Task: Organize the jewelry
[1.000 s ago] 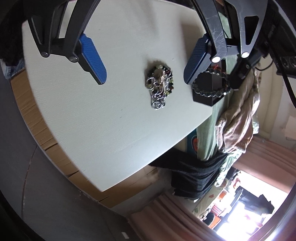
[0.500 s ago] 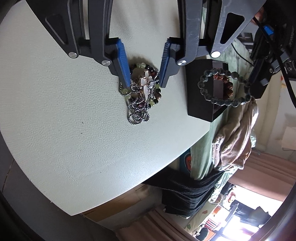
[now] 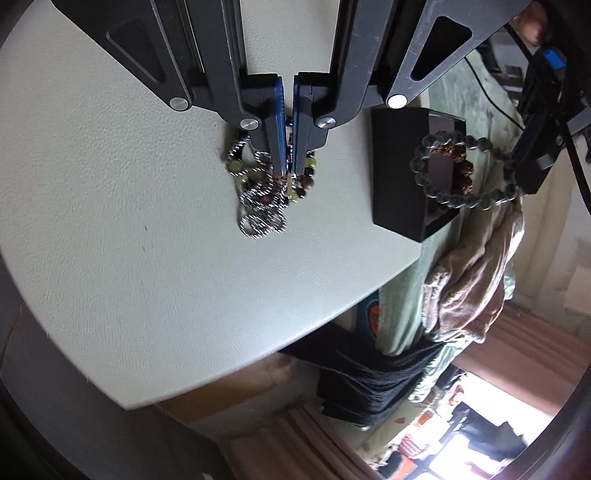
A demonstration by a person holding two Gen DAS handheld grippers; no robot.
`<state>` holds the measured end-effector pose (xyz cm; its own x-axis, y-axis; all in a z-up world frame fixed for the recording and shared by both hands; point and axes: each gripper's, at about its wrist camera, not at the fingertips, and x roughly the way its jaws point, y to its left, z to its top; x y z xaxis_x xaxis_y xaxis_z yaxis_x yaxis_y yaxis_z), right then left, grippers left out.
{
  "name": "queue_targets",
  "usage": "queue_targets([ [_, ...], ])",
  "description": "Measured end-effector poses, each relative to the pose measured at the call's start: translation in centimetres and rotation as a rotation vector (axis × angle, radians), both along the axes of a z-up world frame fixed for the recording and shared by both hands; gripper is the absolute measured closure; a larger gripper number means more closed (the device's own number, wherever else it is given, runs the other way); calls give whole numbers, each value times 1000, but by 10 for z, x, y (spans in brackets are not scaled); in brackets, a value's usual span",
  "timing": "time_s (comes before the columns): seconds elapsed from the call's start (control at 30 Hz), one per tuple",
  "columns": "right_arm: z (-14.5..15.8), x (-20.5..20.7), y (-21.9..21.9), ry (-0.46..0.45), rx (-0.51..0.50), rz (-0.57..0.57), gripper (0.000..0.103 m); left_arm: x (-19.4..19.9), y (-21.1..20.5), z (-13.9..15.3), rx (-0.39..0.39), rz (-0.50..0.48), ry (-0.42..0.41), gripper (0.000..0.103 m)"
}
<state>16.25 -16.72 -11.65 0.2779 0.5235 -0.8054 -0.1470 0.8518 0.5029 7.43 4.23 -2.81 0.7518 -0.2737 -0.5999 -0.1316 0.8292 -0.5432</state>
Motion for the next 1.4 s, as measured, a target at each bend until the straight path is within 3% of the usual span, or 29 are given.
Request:
queue_targets([
  [0.1, 17, -7, 5, -73, -54, 23, 98, -3, 1, 2, 3, 3, -4, 93],
  [0.23, 30, -20, 11, -149, -208, 57, 98, -6, 3, 4, 7, 8, -9, 93],
  [0.4, 20, -21, -4, -110, -300, 46, 98, -9, 4, 6, 9, 8, -14, 93],
  [0.6, 20, -15, -24, -88, -299, -5, 98, -9, 4, 6, 8, 11, -14, 93],
  [1.0, 51, -22, -42, -143, -100, -58, 98, -12, 16, 8, 15, 50, -18, 93],
  [1.2, 69, -28, -20, -187, 3, -8, 98, -15, 34, 8, 0, 97, -18, 93],
  [1.4, 70, -30, 6, -165, 100, 34, 98, -17, 49, 6, -27, 127, -6, 93],
])
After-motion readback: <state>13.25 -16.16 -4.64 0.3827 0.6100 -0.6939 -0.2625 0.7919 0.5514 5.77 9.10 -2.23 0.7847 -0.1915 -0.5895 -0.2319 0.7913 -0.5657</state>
